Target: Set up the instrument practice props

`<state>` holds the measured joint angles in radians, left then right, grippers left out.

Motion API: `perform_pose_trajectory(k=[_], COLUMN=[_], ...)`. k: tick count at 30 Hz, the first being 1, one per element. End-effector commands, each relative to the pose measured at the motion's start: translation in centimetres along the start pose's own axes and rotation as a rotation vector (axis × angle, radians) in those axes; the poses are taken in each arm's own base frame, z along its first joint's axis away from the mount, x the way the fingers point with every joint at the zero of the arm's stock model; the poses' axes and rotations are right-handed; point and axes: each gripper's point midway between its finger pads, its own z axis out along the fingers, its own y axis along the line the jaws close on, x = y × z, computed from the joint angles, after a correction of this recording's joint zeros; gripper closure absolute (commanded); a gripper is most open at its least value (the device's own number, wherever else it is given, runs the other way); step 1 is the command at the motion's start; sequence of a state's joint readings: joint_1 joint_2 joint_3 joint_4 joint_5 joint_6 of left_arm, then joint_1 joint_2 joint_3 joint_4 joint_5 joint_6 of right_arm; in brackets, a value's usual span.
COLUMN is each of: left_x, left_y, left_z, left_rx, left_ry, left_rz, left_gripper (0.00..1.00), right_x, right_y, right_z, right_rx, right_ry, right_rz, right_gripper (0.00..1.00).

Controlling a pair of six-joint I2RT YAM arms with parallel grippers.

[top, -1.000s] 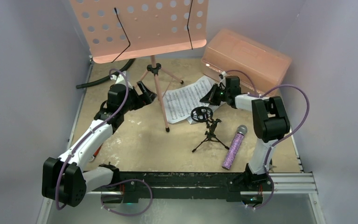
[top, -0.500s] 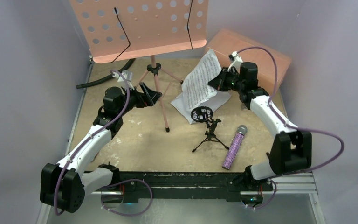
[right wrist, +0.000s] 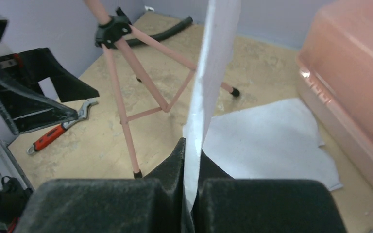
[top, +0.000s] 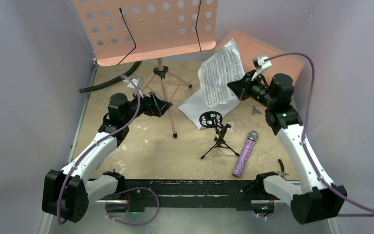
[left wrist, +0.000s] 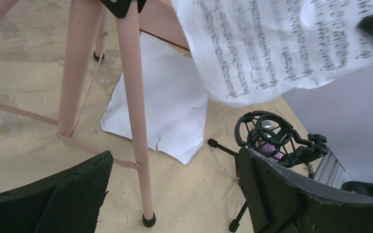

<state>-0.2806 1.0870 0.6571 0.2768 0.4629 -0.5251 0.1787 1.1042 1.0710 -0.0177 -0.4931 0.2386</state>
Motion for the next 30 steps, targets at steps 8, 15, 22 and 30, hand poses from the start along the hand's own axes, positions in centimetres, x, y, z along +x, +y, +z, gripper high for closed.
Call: perform_pose_trajectory(k=[8, 15, 22, 30], left_x=[-2.2, -2.7, -2.4, -3.1], left_y=[-1.5, -2.4, -2.9, -5.7], left_z=[0.2, -0.3, -1.4, -1.5], left_rx=[0.087, 0.131, 0.167, 0.254], left_ry=[-0.008, -0.006, 0.009, -0.014], left_rz=[0.195, 0.317, 0.484, 0.56], left_gripper=[0.01, 0.01, 0.01, 0.0], right_x=[-2.7, -1.4, -2.2, -2.2], right_y=[3.8, 4.1, 4.9, 6.0], right_z=[-4.5, -5.0, -4.9, -4.2], right_rx=[-0.122, -0.167, -0.208, -0.268], right_ry=[-0.115, -0.06, -0.071, -0.045], right_rz=[-0.463, -0.635, -0.684, -0.673], right_gripper=[1.0, 1.0, 1.0, 1.0])
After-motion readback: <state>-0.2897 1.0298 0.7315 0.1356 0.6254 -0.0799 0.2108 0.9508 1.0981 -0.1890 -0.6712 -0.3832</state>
